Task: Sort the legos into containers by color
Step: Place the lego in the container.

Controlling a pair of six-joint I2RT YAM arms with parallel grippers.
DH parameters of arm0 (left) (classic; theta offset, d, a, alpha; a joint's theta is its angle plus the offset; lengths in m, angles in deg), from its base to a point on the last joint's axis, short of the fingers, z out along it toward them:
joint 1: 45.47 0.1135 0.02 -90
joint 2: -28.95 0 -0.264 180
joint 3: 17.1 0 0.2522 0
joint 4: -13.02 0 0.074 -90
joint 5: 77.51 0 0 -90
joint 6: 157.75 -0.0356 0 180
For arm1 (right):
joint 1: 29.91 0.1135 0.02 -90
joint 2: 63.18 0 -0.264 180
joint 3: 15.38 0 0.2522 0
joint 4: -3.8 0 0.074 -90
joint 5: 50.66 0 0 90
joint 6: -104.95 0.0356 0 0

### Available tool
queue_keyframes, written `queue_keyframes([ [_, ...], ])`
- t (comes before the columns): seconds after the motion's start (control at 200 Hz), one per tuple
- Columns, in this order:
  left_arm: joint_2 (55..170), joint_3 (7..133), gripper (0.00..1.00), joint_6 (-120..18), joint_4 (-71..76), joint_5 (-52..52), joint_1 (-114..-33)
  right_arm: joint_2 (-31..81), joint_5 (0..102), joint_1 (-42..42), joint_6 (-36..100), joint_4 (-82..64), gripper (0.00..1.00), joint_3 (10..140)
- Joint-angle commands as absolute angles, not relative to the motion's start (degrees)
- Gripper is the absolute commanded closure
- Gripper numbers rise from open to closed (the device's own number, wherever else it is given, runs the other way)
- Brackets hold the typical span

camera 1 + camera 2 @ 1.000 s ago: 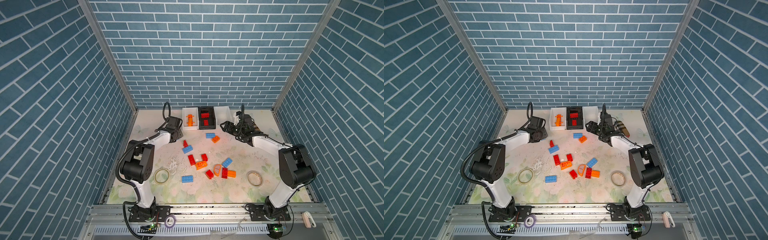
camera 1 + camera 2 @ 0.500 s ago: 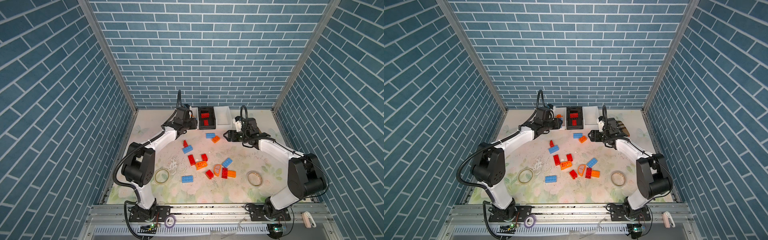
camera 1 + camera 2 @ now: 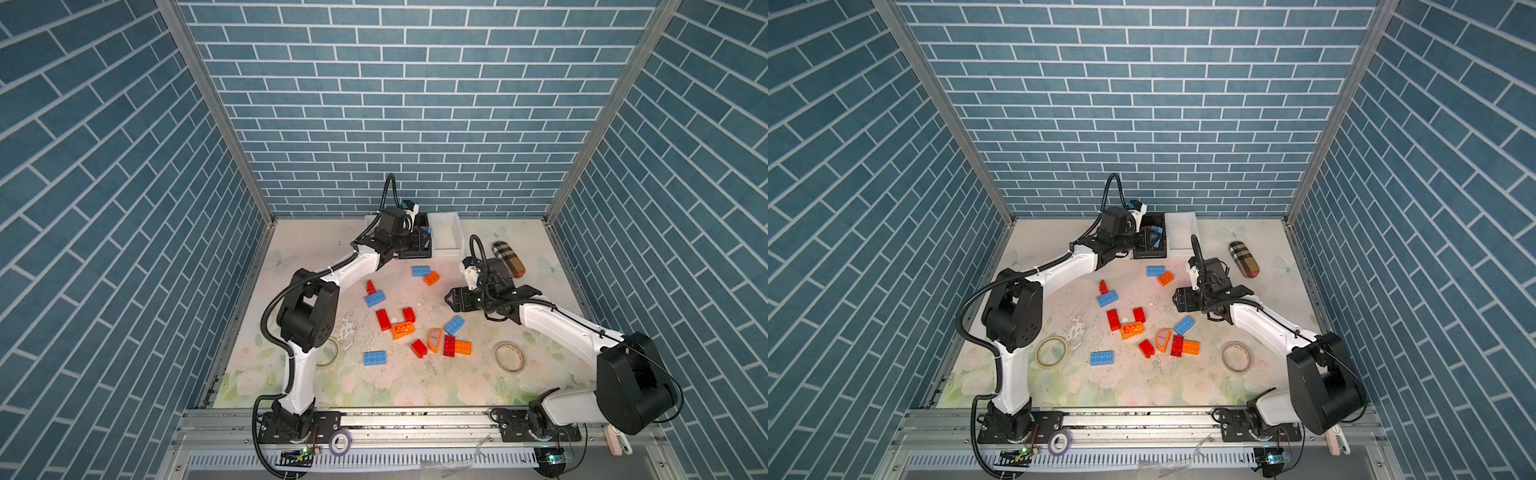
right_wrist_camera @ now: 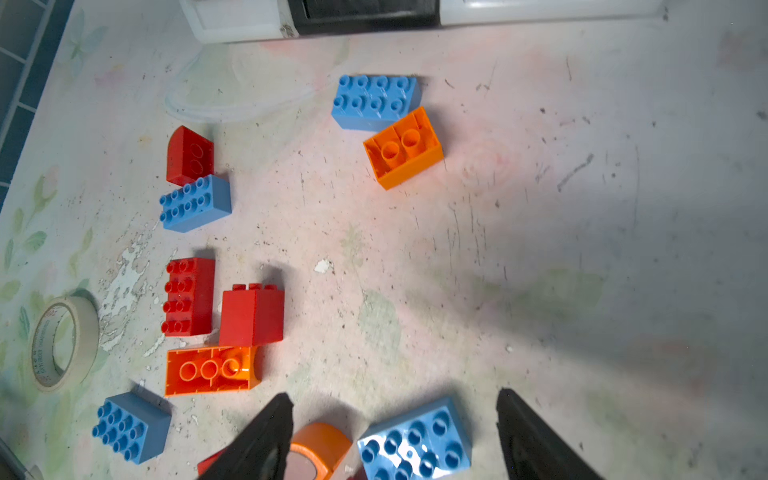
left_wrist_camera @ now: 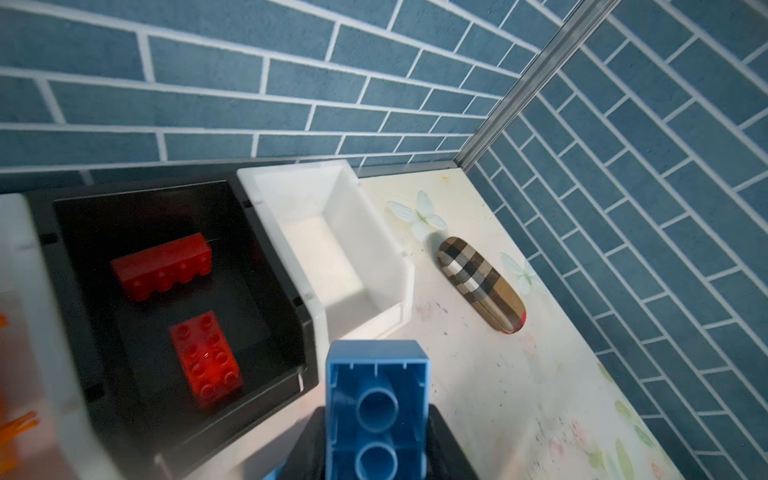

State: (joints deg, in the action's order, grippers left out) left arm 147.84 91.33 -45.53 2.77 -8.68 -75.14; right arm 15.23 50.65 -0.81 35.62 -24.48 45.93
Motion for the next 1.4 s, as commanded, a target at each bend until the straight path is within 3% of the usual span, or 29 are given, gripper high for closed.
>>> queue_keyframes([
  [0.0, 151.3, 95.4, 0.81, -42.6, 7.8, -11.9, -75.3, 12.3, 50.0, -0.3, 41.4, -27.9, 0.22, 43.3],
  [0.465, 165.5, 111.8, 0.81, -36.8, 8.9, -15.0, -76.4, 2.3, 44.6, 6.3, 54.9, -37.9, 0.26, 34.7],
  [0.865, 176.1, 125.3, 0.81, -33.5, 6.3, -14.5, -76.7, 0.2, 43.0, 9.9, 62.9, -36.4, 0.31, 29.9],
  [0.995, 178.1, 127.9, 0.78, -32.5, 4.4, -13.1, -76.5, 1.3, 42.4, 11.0, 63.7, -35.2, 0.36, 29.8],
  [1.24, 179.3, 128.0, 0.74, -30.5, 4.3, -12.8, -76.0, 4.3, 42.4, 11.6, 64.3, -32.5, 0.37, 29.4],
  [1.395, 179.2, 128.1, 0.65, -30.4, 4.0, -12.8, -75.9, 6.4, 42.3, 11.8, 64.6, -30.3, 0.38, 29.4],
])
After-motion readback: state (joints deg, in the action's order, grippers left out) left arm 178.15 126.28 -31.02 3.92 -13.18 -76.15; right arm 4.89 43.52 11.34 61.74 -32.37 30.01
